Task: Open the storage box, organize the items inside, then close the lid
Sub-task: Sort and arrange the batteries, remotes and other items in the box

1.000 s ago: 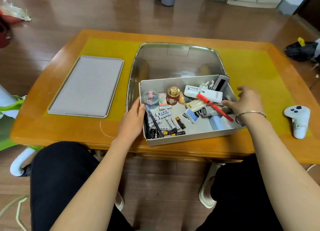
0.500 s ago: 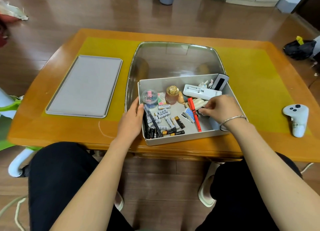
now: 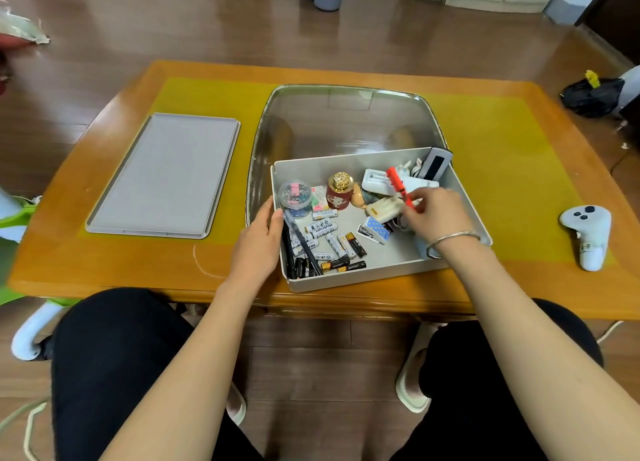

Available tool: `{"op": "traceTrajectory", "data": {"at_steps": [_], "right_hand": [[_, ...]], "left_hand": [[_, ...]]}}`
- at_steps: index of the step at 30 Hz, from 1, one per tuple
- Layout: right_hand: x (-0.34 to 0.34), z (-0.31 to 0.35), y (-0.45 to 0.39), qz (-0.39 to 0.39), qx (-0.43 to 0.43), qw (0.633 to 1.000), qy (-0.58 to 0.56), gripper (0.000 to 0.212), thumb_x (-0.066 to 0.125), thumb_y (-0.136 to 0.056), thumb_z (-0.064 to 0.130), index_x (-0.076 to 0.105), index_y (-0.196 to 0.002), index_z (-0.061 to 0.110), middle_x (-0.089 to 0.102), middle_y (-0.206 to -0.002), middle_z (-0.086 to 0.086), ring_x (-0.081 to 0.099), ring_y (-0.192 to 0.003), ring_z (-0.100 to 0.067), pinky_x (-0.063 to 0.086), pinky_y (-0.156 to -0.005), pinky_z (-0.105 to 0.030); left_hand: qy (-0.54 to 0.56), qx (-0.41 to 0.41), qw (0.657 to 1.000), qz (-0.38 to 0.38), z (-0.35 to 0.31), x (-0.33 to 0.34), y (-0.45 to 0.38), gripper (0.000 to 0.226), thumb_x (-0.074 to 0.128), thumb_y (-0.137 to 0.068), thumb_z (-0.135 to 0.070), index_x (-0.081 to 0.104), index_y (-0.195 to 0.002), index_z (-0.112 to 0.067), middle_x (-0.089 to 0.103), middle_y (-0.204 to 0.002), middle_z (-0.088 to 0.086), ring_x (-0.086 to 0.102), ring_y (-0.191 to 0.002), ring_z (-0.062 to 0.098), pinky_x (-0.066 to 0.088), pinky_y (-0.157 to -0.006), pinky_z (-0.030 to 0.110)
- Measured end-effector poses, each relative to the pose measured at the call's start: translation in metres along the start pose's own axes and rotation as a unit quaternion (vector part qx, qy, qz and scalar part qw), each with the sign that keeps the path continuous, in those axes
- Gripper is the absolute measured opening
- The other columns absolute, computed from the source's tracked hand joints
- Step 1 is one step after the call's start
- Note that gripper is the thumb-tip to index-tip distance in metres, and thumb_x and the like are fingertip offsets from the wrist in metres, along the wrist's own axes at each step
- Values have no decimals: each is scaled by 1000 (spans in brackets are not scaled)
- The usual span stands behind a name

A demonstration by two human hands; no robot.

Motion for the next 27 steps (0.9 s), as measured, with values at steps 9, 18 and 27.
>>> {"op": "traceTrajectory", "data": {"at_steps": [9,18,27], "right_hand": [[-48,-54,-7,-99,117,986,65,42,71,-79,37,62,-117,20,55,-117,-12,57,-101,-36,44,-74,-38],[-29,21,8,-109,-64,990,-59,32,64,-83,19,62,-114,10,55,-111,-13,54,-103,-30,41,-85,-35],[57,72,28,167,-75,982,-43,18,67,-82,30,67,-96,19,66,-87,1,61,-84,-16,50,-82,-31]], "left_hand": [[18,-1,1000,0,1,4,-2,48,29,-102,-45,30,-148,-32,59,-130,2,50,-99,6,42,-62,15],[50,3,999,-7,-5,5,0,46,30,-104,-40,27,-149,-35,60,-123,-3,58,-97,8,53,-69,26],[75,6,997,1,0,6,0,48,31,-103,-43,27,-149,-34,55,-133,-1,53,-112,11,54,-81,32]]}}
Point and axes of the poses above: each hand's wrist, its own y-axis away from the middle knuckle, its own x-axis out of the palm, z = x × y, the point moved 6 cm from there along -y, towards the middle knuckle
